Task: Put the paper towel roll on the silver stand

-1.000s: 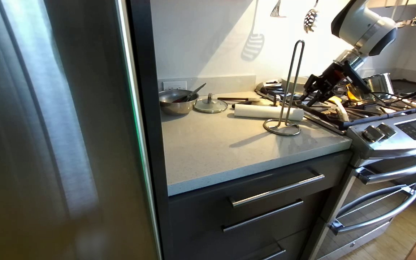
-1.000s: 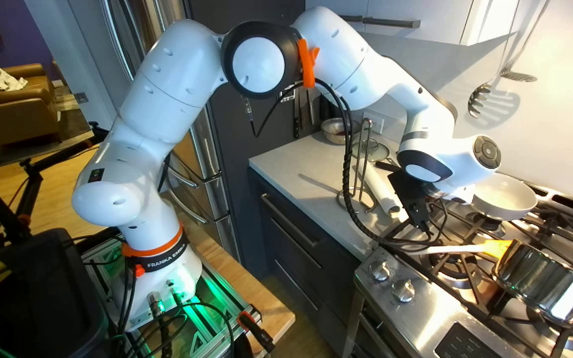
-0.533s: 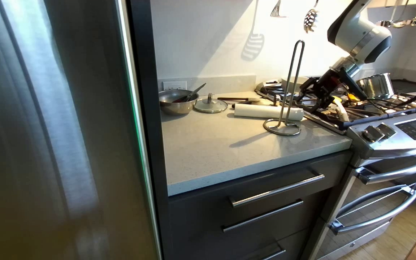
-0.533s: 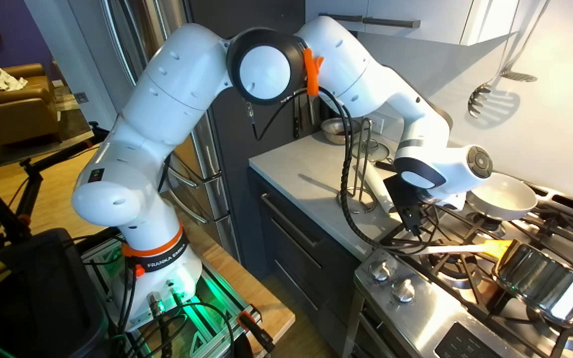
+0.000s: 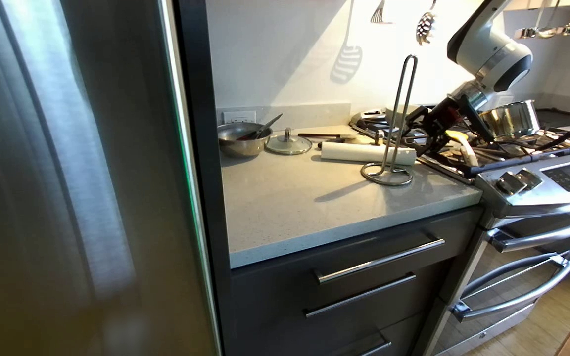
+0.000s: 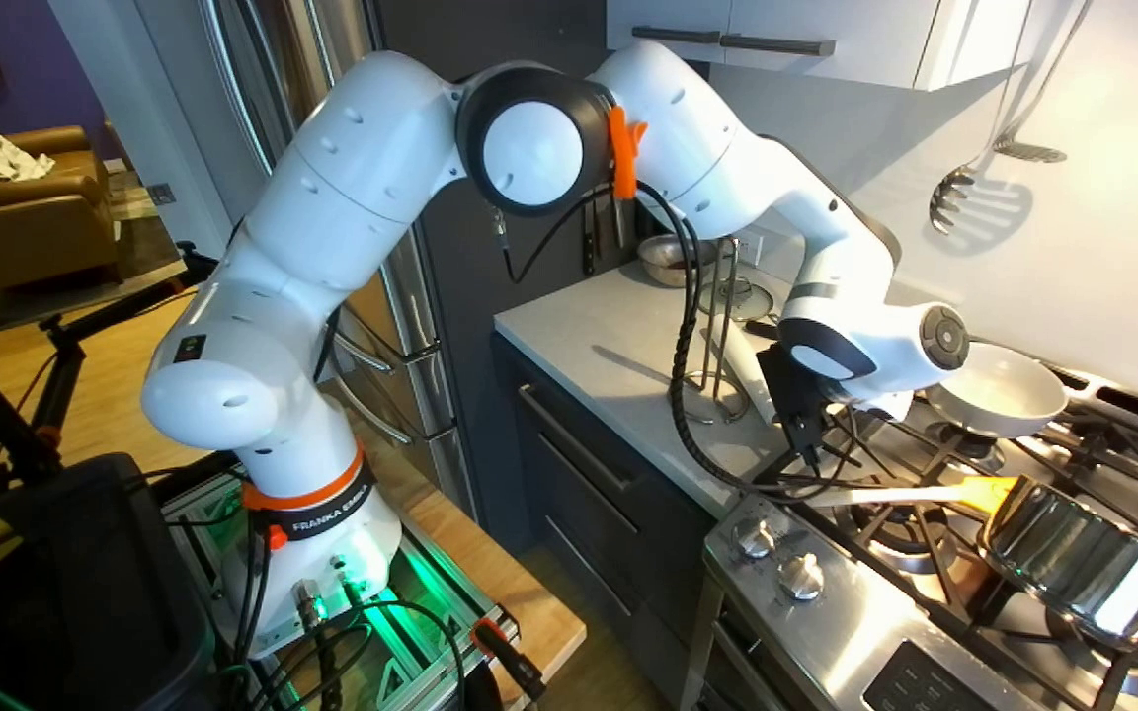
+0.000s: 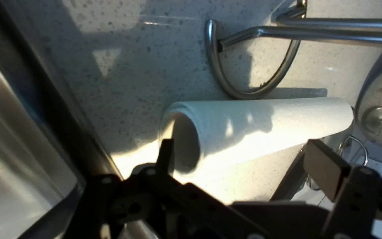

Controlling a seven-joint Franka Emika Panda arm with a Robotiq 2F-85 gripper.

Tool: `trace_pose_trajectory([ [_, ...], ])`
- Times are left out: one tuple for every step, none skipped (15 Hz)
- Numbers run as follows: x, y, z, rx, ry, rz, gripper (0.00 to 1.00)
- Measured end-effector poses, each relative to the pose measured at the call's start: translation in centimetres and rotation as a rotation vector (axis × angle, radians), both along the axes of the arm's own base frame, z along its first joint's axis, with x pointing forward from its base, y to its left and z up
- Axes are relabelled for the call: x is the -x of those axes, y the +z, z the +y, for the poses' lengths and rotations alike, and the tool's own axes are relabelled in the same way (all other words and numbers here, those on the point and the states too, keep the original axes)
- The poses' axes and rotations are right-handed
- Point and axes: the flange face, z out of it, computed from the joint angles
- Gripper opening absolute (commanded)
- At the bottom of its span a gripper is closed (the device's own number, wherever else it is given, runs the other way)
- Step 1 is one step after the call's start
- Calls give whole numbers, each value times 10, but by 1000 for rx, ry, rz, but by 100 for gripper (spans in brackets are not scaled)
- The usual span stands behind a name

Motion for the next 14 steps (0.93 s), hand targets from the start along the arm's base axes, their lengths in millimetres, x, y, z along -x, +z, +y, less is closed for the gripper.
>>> trace_pose_trajectory([
  [0, -1, 1, -11, -7, -1, 100],
  [0, -2, 1, -19, -13, -2, 100],
  [0, -2, 1, -26, -20, -6, 100],
  [-1, -3, 1, -34, -28, -11, 100],
  [-1, -3, 1, -42, -36, -15, 100],
  [-1, -4, 2, -53, -43, -19, 100],
  [-1, -5, 2, -64, -48, -22, 100],
  [-2, -6, 3, -73, -53, -25, 100],
  [-2, -8, 3, -81, -57, -26, 86],
  [-2, -10, 4, -89, -61, -27, 72],
  [-2, -12, 4, -95, -63, -28, 65],
  [-3, -14, 4, -102, -65, -29, 56],
  [-3, -15, 4, -108, -67, -30, 49],
  [-4, -17, 4, -113, -70, -31, 42],
])
